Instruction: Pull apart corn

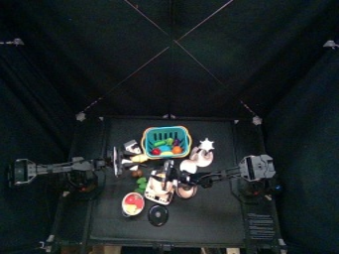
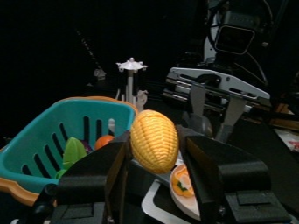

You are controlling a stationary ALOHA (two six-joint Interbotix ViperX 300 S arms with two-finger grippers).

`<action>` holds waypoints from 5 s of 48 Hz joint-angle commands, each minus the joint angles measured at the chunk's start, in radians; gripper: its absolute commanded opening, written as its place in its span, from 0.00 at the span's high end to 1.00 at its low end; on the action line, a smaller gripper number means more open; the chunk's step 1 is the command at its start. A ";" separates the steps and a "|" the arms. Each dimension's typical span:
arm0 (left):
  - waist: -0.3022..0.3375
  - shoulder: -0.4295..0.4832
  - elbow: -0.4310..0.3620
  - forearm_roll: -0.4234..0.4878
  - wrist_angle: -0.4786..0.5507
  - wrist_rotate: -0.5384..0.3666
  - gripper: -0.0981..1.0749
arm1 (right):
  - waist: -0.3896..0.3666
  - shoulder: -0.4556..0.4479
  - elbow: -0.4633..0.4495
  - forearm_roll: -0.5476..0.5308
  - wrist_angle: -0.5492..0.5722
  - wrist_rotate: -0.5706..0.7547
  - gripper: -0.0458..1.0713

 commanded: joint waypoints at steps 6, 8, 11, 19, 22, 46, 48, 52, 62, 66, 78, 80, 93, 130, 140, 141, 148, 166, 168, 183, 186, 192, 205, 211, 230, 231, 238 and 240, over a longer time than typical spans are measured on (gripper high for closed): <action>-0.057 0.031 -0.067 -0.146 0.009 -0.040 0.41 | -0.008 -0.078 0.049 0.005 -0.037 0.000 0.27; -0.074 0.041 -0.080 -0.183 0.028 -0.049 0.41 | -0.008 -0.087 0.063 0.005 -0.037 0.000 0.24; -0.091 0.057 -0.098 -0.212 0.061 -0.051 0.41 | -0.008 -0.104 0.083 0.006 -0.038 0.000 0.18; -0.117 0.104 -0.150 -0.218 0.167 -0.055 0.41 | -0.017 -0.127 0.112 -0.017 -0.038 -0.008 0.07; -0.121 0.118 -0.166 -0.219 0.176 -0.058 0.41 | -0.025 -0.127 0.121 -0.040 -0.038 -0.006 0.07; -0.176 0.206 -0.233 -0.221 0.175 -0.058 0.41 | -0.098 -0.124 0.120 -0.140 -0.031 -0.005 0.07; -0.176 0.206 -0.233 -0.221 0.175 -0.060 0.41 | -0.100 -0.121 0.118 -0.141 -0.031 -0.006 0.07; -0.176 0.206 -0.235 -0.222 0.175 -0.060 0.41 | -0.100 -0.117 0.117 -0.147 -0.028 -0.006 0.07; -0.181 0.206 -0.238 -0.222 0.175 -0.060 0.41 | -0.100 -0.104 0.097 -0.181 -0.009 -0.003 0.07; -0.183 0.206 -0.239 -0.222 0.175 -0.060 0.41 | -0.101 -0.097 0.081 -0.196 0.012 -0.003 0.07; -0.189 0.207 -0.242 -0.222 0.175 -0.060 0.41 | -0.104 -0.063 0.032 -0.210 0.083 -0.005 0.07; -0.189 0.207 -0.242 -0.222 0.175 -0.060 0.41 | -0.103 -0.058 0.028 -0.216 0.091 -0.005 0.07; -0.189 0.215 -0.242 -0.219 0.175 -0.058 0.41 | -0.104 -0.057 0.012 -0.238 0.103 -0.002 0.07; -0.187 0.232 -0.238 -0.218 0.178 -0.057 0.41 | -0.112 -0.071 0.017 -0.238 0.175 -0.002 0.35; -0.181 0.229 -0.229 -0.218 0.181 -0.057 0.41 | -0.109 -0.078 0.017 -0.255 0.218 -0.002 0.43; -0.181 0.227 -0.229 -0.218 0.181 -0.057 0.41 | -0.109 -0.080 0.017 -0.256 0.224 0.000 0.44; -0.181 0.222 -0.222 -0.218 0.181 -0.057 0.41 | -0.107 -0.083 0.017 -0.256 0.244 0.000 0.47; -0.179 0.219 -0.218 -0.218 0.181 -0.057 0.41 | -0.106 -0.110 0.037 -0.253 0.245 0.002 0.56; -0.179 0.221 -0.218 -0.218 0.181 -0.057 0.41 | -0.106 -0.112 0.040 -0.253 0.244 0.002 0.58; -0.173 0.219 -0.213 -0.218 0.181 -0.057 0.41 | -0.106 -0.112 0.048 -0.250 0.255 0.003 0.66; -0.173 0.218 -0.212 -0.219 0.181 -0.055 0.41 | -0.106 -0.112 0.048 -0.252 0.258 0.003 0.67; -0.173 0.213 -0.209 -0.218 0.181 -0.055 0.41 | -0.106 -0.115 0.048 -0.252 0.258 0.003 0.69; -0.164 0.199 -0.196 -0.221 0.181 -0.057 0.41 | -0.107 -0.118 0.048 -0.250 0.259 0.003 0.69; -0.163 0.199 -0.196 -0.219 0.181 -0.057 0.41 | -0.106 -0.120 0.048 -0.250 0.265 0.003 0.70; -0.161 0.199 -0.196 -0.219 0.184 -0.057 0.41 | -0.106 -0.123 0.048 -0.249 0.268 0.008 0.60; -0.161 0.201 -0.196 -0.218 0.184 -0.057 0.41 | -0.106 -0.123 0.046 -0.249 0.267 0.008 0.58; -0.163 0.207 -0.198 -0.218 0.199 -0.057 0.41 | -0.103 -0.123 0.049 -0.247 0.268 0.008 0.39; -0.163 0.209 -0.199 -0.216 0.212 -0.055 0.41 | -0.101 -0.123 0.051 -0.247 0.270 0.006 0.35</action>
